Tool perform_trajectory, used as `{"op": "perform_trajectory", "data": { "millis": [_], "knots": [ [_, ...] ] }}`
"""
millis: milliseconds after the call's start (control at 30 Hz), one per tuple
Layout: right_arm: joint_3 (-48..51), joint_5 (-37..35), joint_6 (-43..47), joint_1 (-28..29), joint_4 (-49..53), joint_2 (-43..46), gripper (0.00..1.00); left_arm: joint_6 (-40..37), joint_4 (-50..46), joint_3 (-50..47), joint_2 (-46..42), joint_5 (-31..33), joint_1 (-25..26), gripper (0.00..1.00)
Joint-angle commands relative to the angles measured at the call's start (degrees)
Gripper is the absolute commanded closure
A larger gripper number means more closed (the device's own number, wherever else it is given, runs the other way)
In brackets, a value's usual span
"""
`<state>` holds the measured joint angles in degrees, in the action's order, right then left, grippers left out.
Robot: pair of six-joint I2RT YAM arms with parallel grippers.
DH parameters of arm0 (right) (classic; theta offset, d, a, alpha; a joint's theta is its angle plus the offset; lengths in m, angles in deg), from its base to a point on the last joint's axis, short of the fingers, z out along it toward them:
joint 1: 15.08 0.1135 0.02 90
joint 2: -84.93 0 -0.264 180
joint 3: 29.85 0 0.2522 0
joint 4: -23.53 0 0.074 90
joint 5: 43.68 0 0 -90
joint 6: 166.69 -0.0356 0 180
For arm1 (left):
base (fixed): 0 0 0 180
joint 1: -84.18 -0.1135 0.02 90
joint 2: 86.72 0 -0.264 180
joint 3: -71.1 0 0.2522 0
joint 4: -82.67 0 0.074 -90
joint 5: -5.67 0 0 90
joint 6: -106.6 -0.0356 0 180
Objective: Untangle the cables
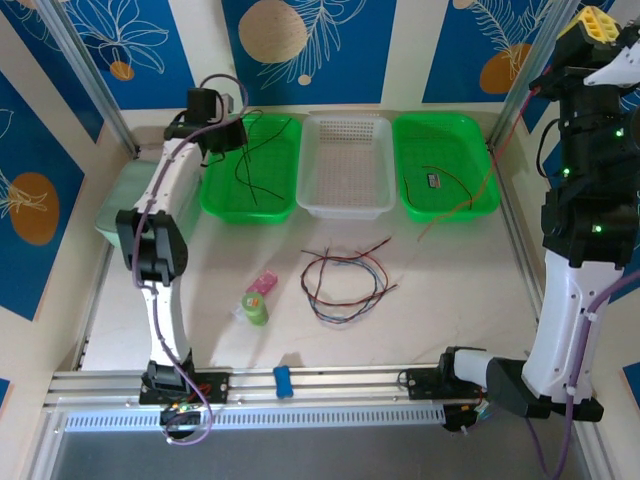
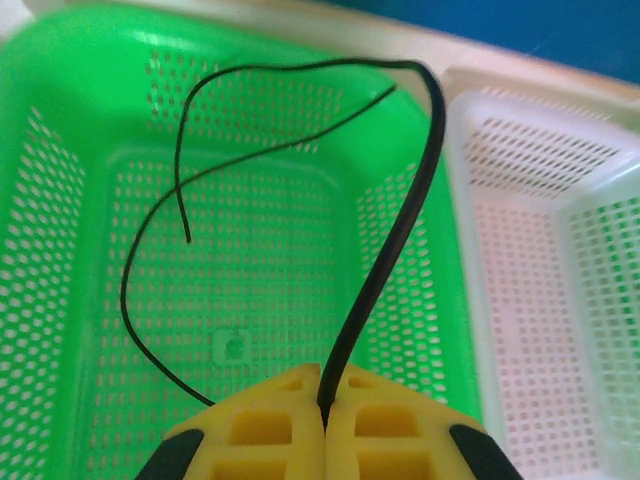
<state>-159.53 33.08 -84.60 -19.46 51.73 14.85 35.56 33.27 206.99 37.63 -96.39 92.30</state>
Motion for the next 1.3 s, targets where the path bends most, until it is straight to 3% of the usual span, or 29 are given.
{"op": "perform_trajectory", "data": {
  "millis": [0,67,167,233,367,533,633,800,1100,1267],
  "knots": [
    [-1.24,0.54,0.65,0.77,-1.21,-1.32,1.00,-1.03,-3.30,2.32,4.53,2.60,1.07,1.00],
    [-1.15,-0.01,1.04,0.94,-1.75,-2.06,1.00,-1.93,-3.76,2.83,6.53,3.58,1.46,0.99],
    [-1.16,-0.12,0.72,1.10,-2.50,-3.60,1.00,-2.61,-8.37,7.52,10.73,3.75,1.55,0.80],
    [-1.83,0.19,0.28,1.30,-2.98,-4.87,1.00,-3.60,-13.79,13.29,14.21,3.74,1.53,0.78],
    [-6.14,-0.08,1.36,2.01,-3.34,-8.83,1.00,-4.81,-16.16,15.93,15.29,4.61,1.58,0.42],
    [-12.41,-1.55,4.16,2.10,-4.71,-13.60,1.00,-5.07,-15.01,15.92,12.06,7.10,1.52,0.27],
    [-14.39,-2.13,4.66,1.37,-5.66,-15.77,1.00,-5.29,-14.34,15.81,9.48,8.53,1.54,0.23],
    [-16.62,-2.49,3.38,-0.76,-6.88,-18.95,1.00,-5.54,-10.82,15.56,4.90,5.47,1.49,0.15],
    [-18.82,-1.49,-0.26,-2.82,-6.53,-23.00,1.00,-3.56,-11.51,16.21,0.96,3.39,1.60,0.14],
    [-19.46,-0.83,-0.45,-3.00,-7.97,-26.01,1.00,-3.41,-10.71,10.41,-3.59,2.50,2.08,0.14]
  ]
}}
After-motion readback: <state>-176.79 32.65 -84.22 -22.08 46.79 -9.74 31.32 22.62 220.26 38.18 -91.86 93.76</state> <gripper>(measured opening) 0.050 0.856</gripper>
